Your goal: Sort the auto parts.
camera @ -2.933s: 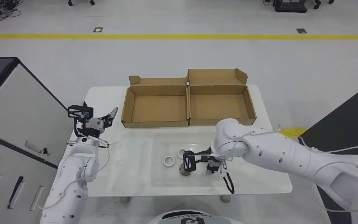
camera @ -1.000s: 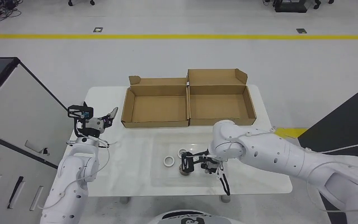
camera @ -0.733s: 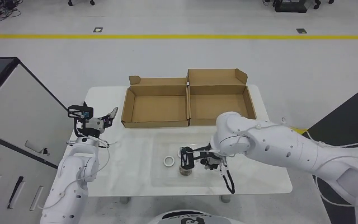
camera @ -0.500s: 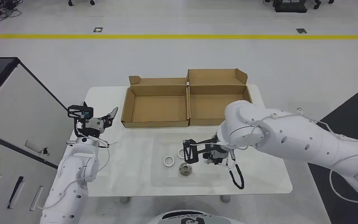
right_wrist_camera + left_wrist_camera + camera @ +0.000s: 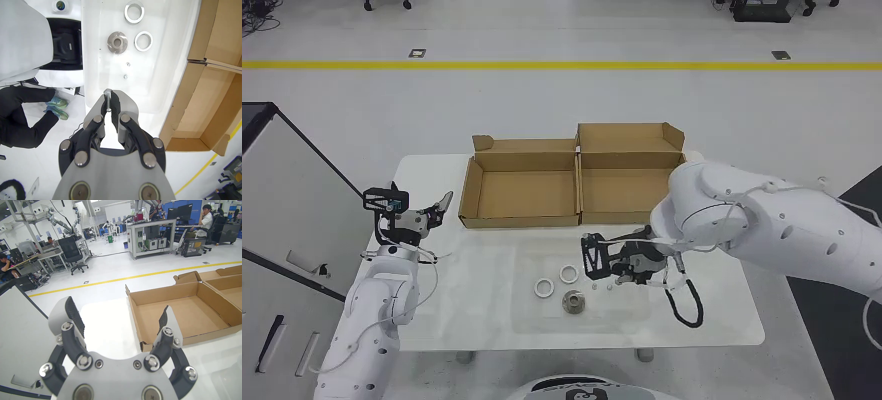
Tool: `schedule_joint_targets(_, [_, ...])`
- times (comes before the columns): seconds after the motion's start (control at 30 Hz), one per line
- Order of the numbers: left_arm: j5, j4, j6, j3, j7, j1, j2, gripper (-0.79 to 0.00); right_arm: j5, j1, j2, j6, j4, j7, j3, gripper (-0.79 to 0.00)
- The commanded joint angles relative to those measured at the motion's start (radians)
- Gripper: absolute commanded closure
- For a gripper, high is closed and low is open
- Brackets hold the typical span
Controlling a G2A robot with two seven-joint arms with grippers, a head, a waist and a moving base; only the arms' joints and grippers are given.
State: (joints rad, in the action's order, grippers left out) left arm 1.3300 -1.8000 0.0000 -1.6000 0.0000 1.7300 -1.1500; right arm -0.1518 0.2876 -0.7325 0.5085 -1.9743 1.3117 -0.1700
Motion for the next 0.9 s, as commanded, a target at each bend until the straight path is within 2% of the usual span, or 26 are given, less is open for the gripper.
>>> schedule_joint_targets(0.0, [0.0, 0.0, 0.0, 0.0, 0.0, 0.0, 0.0, -0.785, 0.0, 0.0, 0.0, 0.0, 0.0, 0.0, 0.0, 0.0])
schedule_joint_targets(0.1, [0.0, 0.0, 0.0, 0.0, 0.0, 0.0, 0.0, -0.785, 0.0, 0.0, 0.0, 0.0, 0.0, 0.0, 0.0, 0.0])
schedule_joint_targets(0.23, [0.0, 0.0, 0.0, 0.0, 0.0, 0.0, 0.0, -0.785, 0.093, 0.026, 0.019, 0.009, 0.097, -0.138, -0.06, 0.0])
schedule_joint_targets(0.4, [0.0, 0.0, 0.0, 0.0, 0.0, 0.0, 0.0, -0.785, 0.322, 0.094, 0.077, 0.154, 0.247, -0.262, -0.144, 0.0])
schedule_joint_targets(0.57, [0.0, 0.0, 0.0, 0.0, 0.0, 0.0, 0.0, -0.785, 0.6, 0.201, 0.125, 0.341, 0.366, -0.349, -0.193, 0.0])
schedule_joint_targets(0.7, [0.0, 0.0, 0.0, 0.0, 0.0, 0.0, 0.0, -0.785, 0.792, 0.267, 0.136, 0.437, 0.378, -0.437, -0.197, 0.0])
schedule_joint_targets(0.87, [0.0, 0.0, 0.0, 0.0, 0.0, 0.0, 0.0, -0.785, 0.925, 0.281, 0.128, 0.504, 0.318, -0.504, -0.198, 0.0])
